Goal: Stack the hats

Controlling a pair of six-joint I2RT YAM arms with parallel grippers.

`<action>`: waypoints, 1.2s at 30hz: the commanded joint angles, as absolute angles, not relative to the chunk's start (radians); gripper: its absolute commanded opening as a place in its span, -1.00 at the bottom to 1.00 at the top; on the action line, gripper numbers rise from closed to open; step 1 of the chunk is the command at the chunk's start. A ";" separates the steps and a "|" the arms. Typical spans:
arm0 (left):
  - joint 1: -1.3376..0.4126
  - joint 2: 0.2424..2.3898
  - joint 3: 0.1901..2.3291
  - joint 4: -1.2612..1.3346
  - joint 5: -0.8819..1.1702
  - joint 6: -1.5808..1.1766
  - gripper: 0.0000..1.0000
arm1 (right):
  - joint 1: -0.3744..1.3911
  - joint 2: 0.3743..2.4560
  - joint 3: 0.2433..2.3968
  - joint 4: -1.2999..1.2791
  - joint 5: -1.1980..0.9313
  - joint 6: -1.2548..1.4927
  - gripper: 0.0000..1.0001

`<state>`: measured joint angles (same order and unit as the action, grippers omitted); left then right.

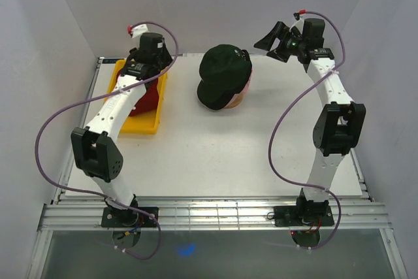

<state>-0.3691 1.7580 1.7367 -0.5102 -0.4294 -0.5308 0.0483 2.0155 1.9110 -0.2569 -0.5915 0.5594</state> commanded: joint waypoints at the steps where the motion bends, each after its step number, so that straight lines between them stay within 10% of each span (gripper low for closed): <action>1: -0.302 1.562 1.648 -0.604 -0.531 -0.610 0.48 | 0.043 1.881 1.840 -0.215 -0.571 0.587 0.86; 17: -0.087 1.281 0.997 -0.497 -0.307 -1.323 0.74 | 0.086 1.534 1.319 -0.054 -0.591 0.617 0.85; 36: -0.087 1.503 0.874 -0.221 -0.316 -1.585 0.76 | 0.087 1.508 1.290 -0.084 -0.626 0.571 0.85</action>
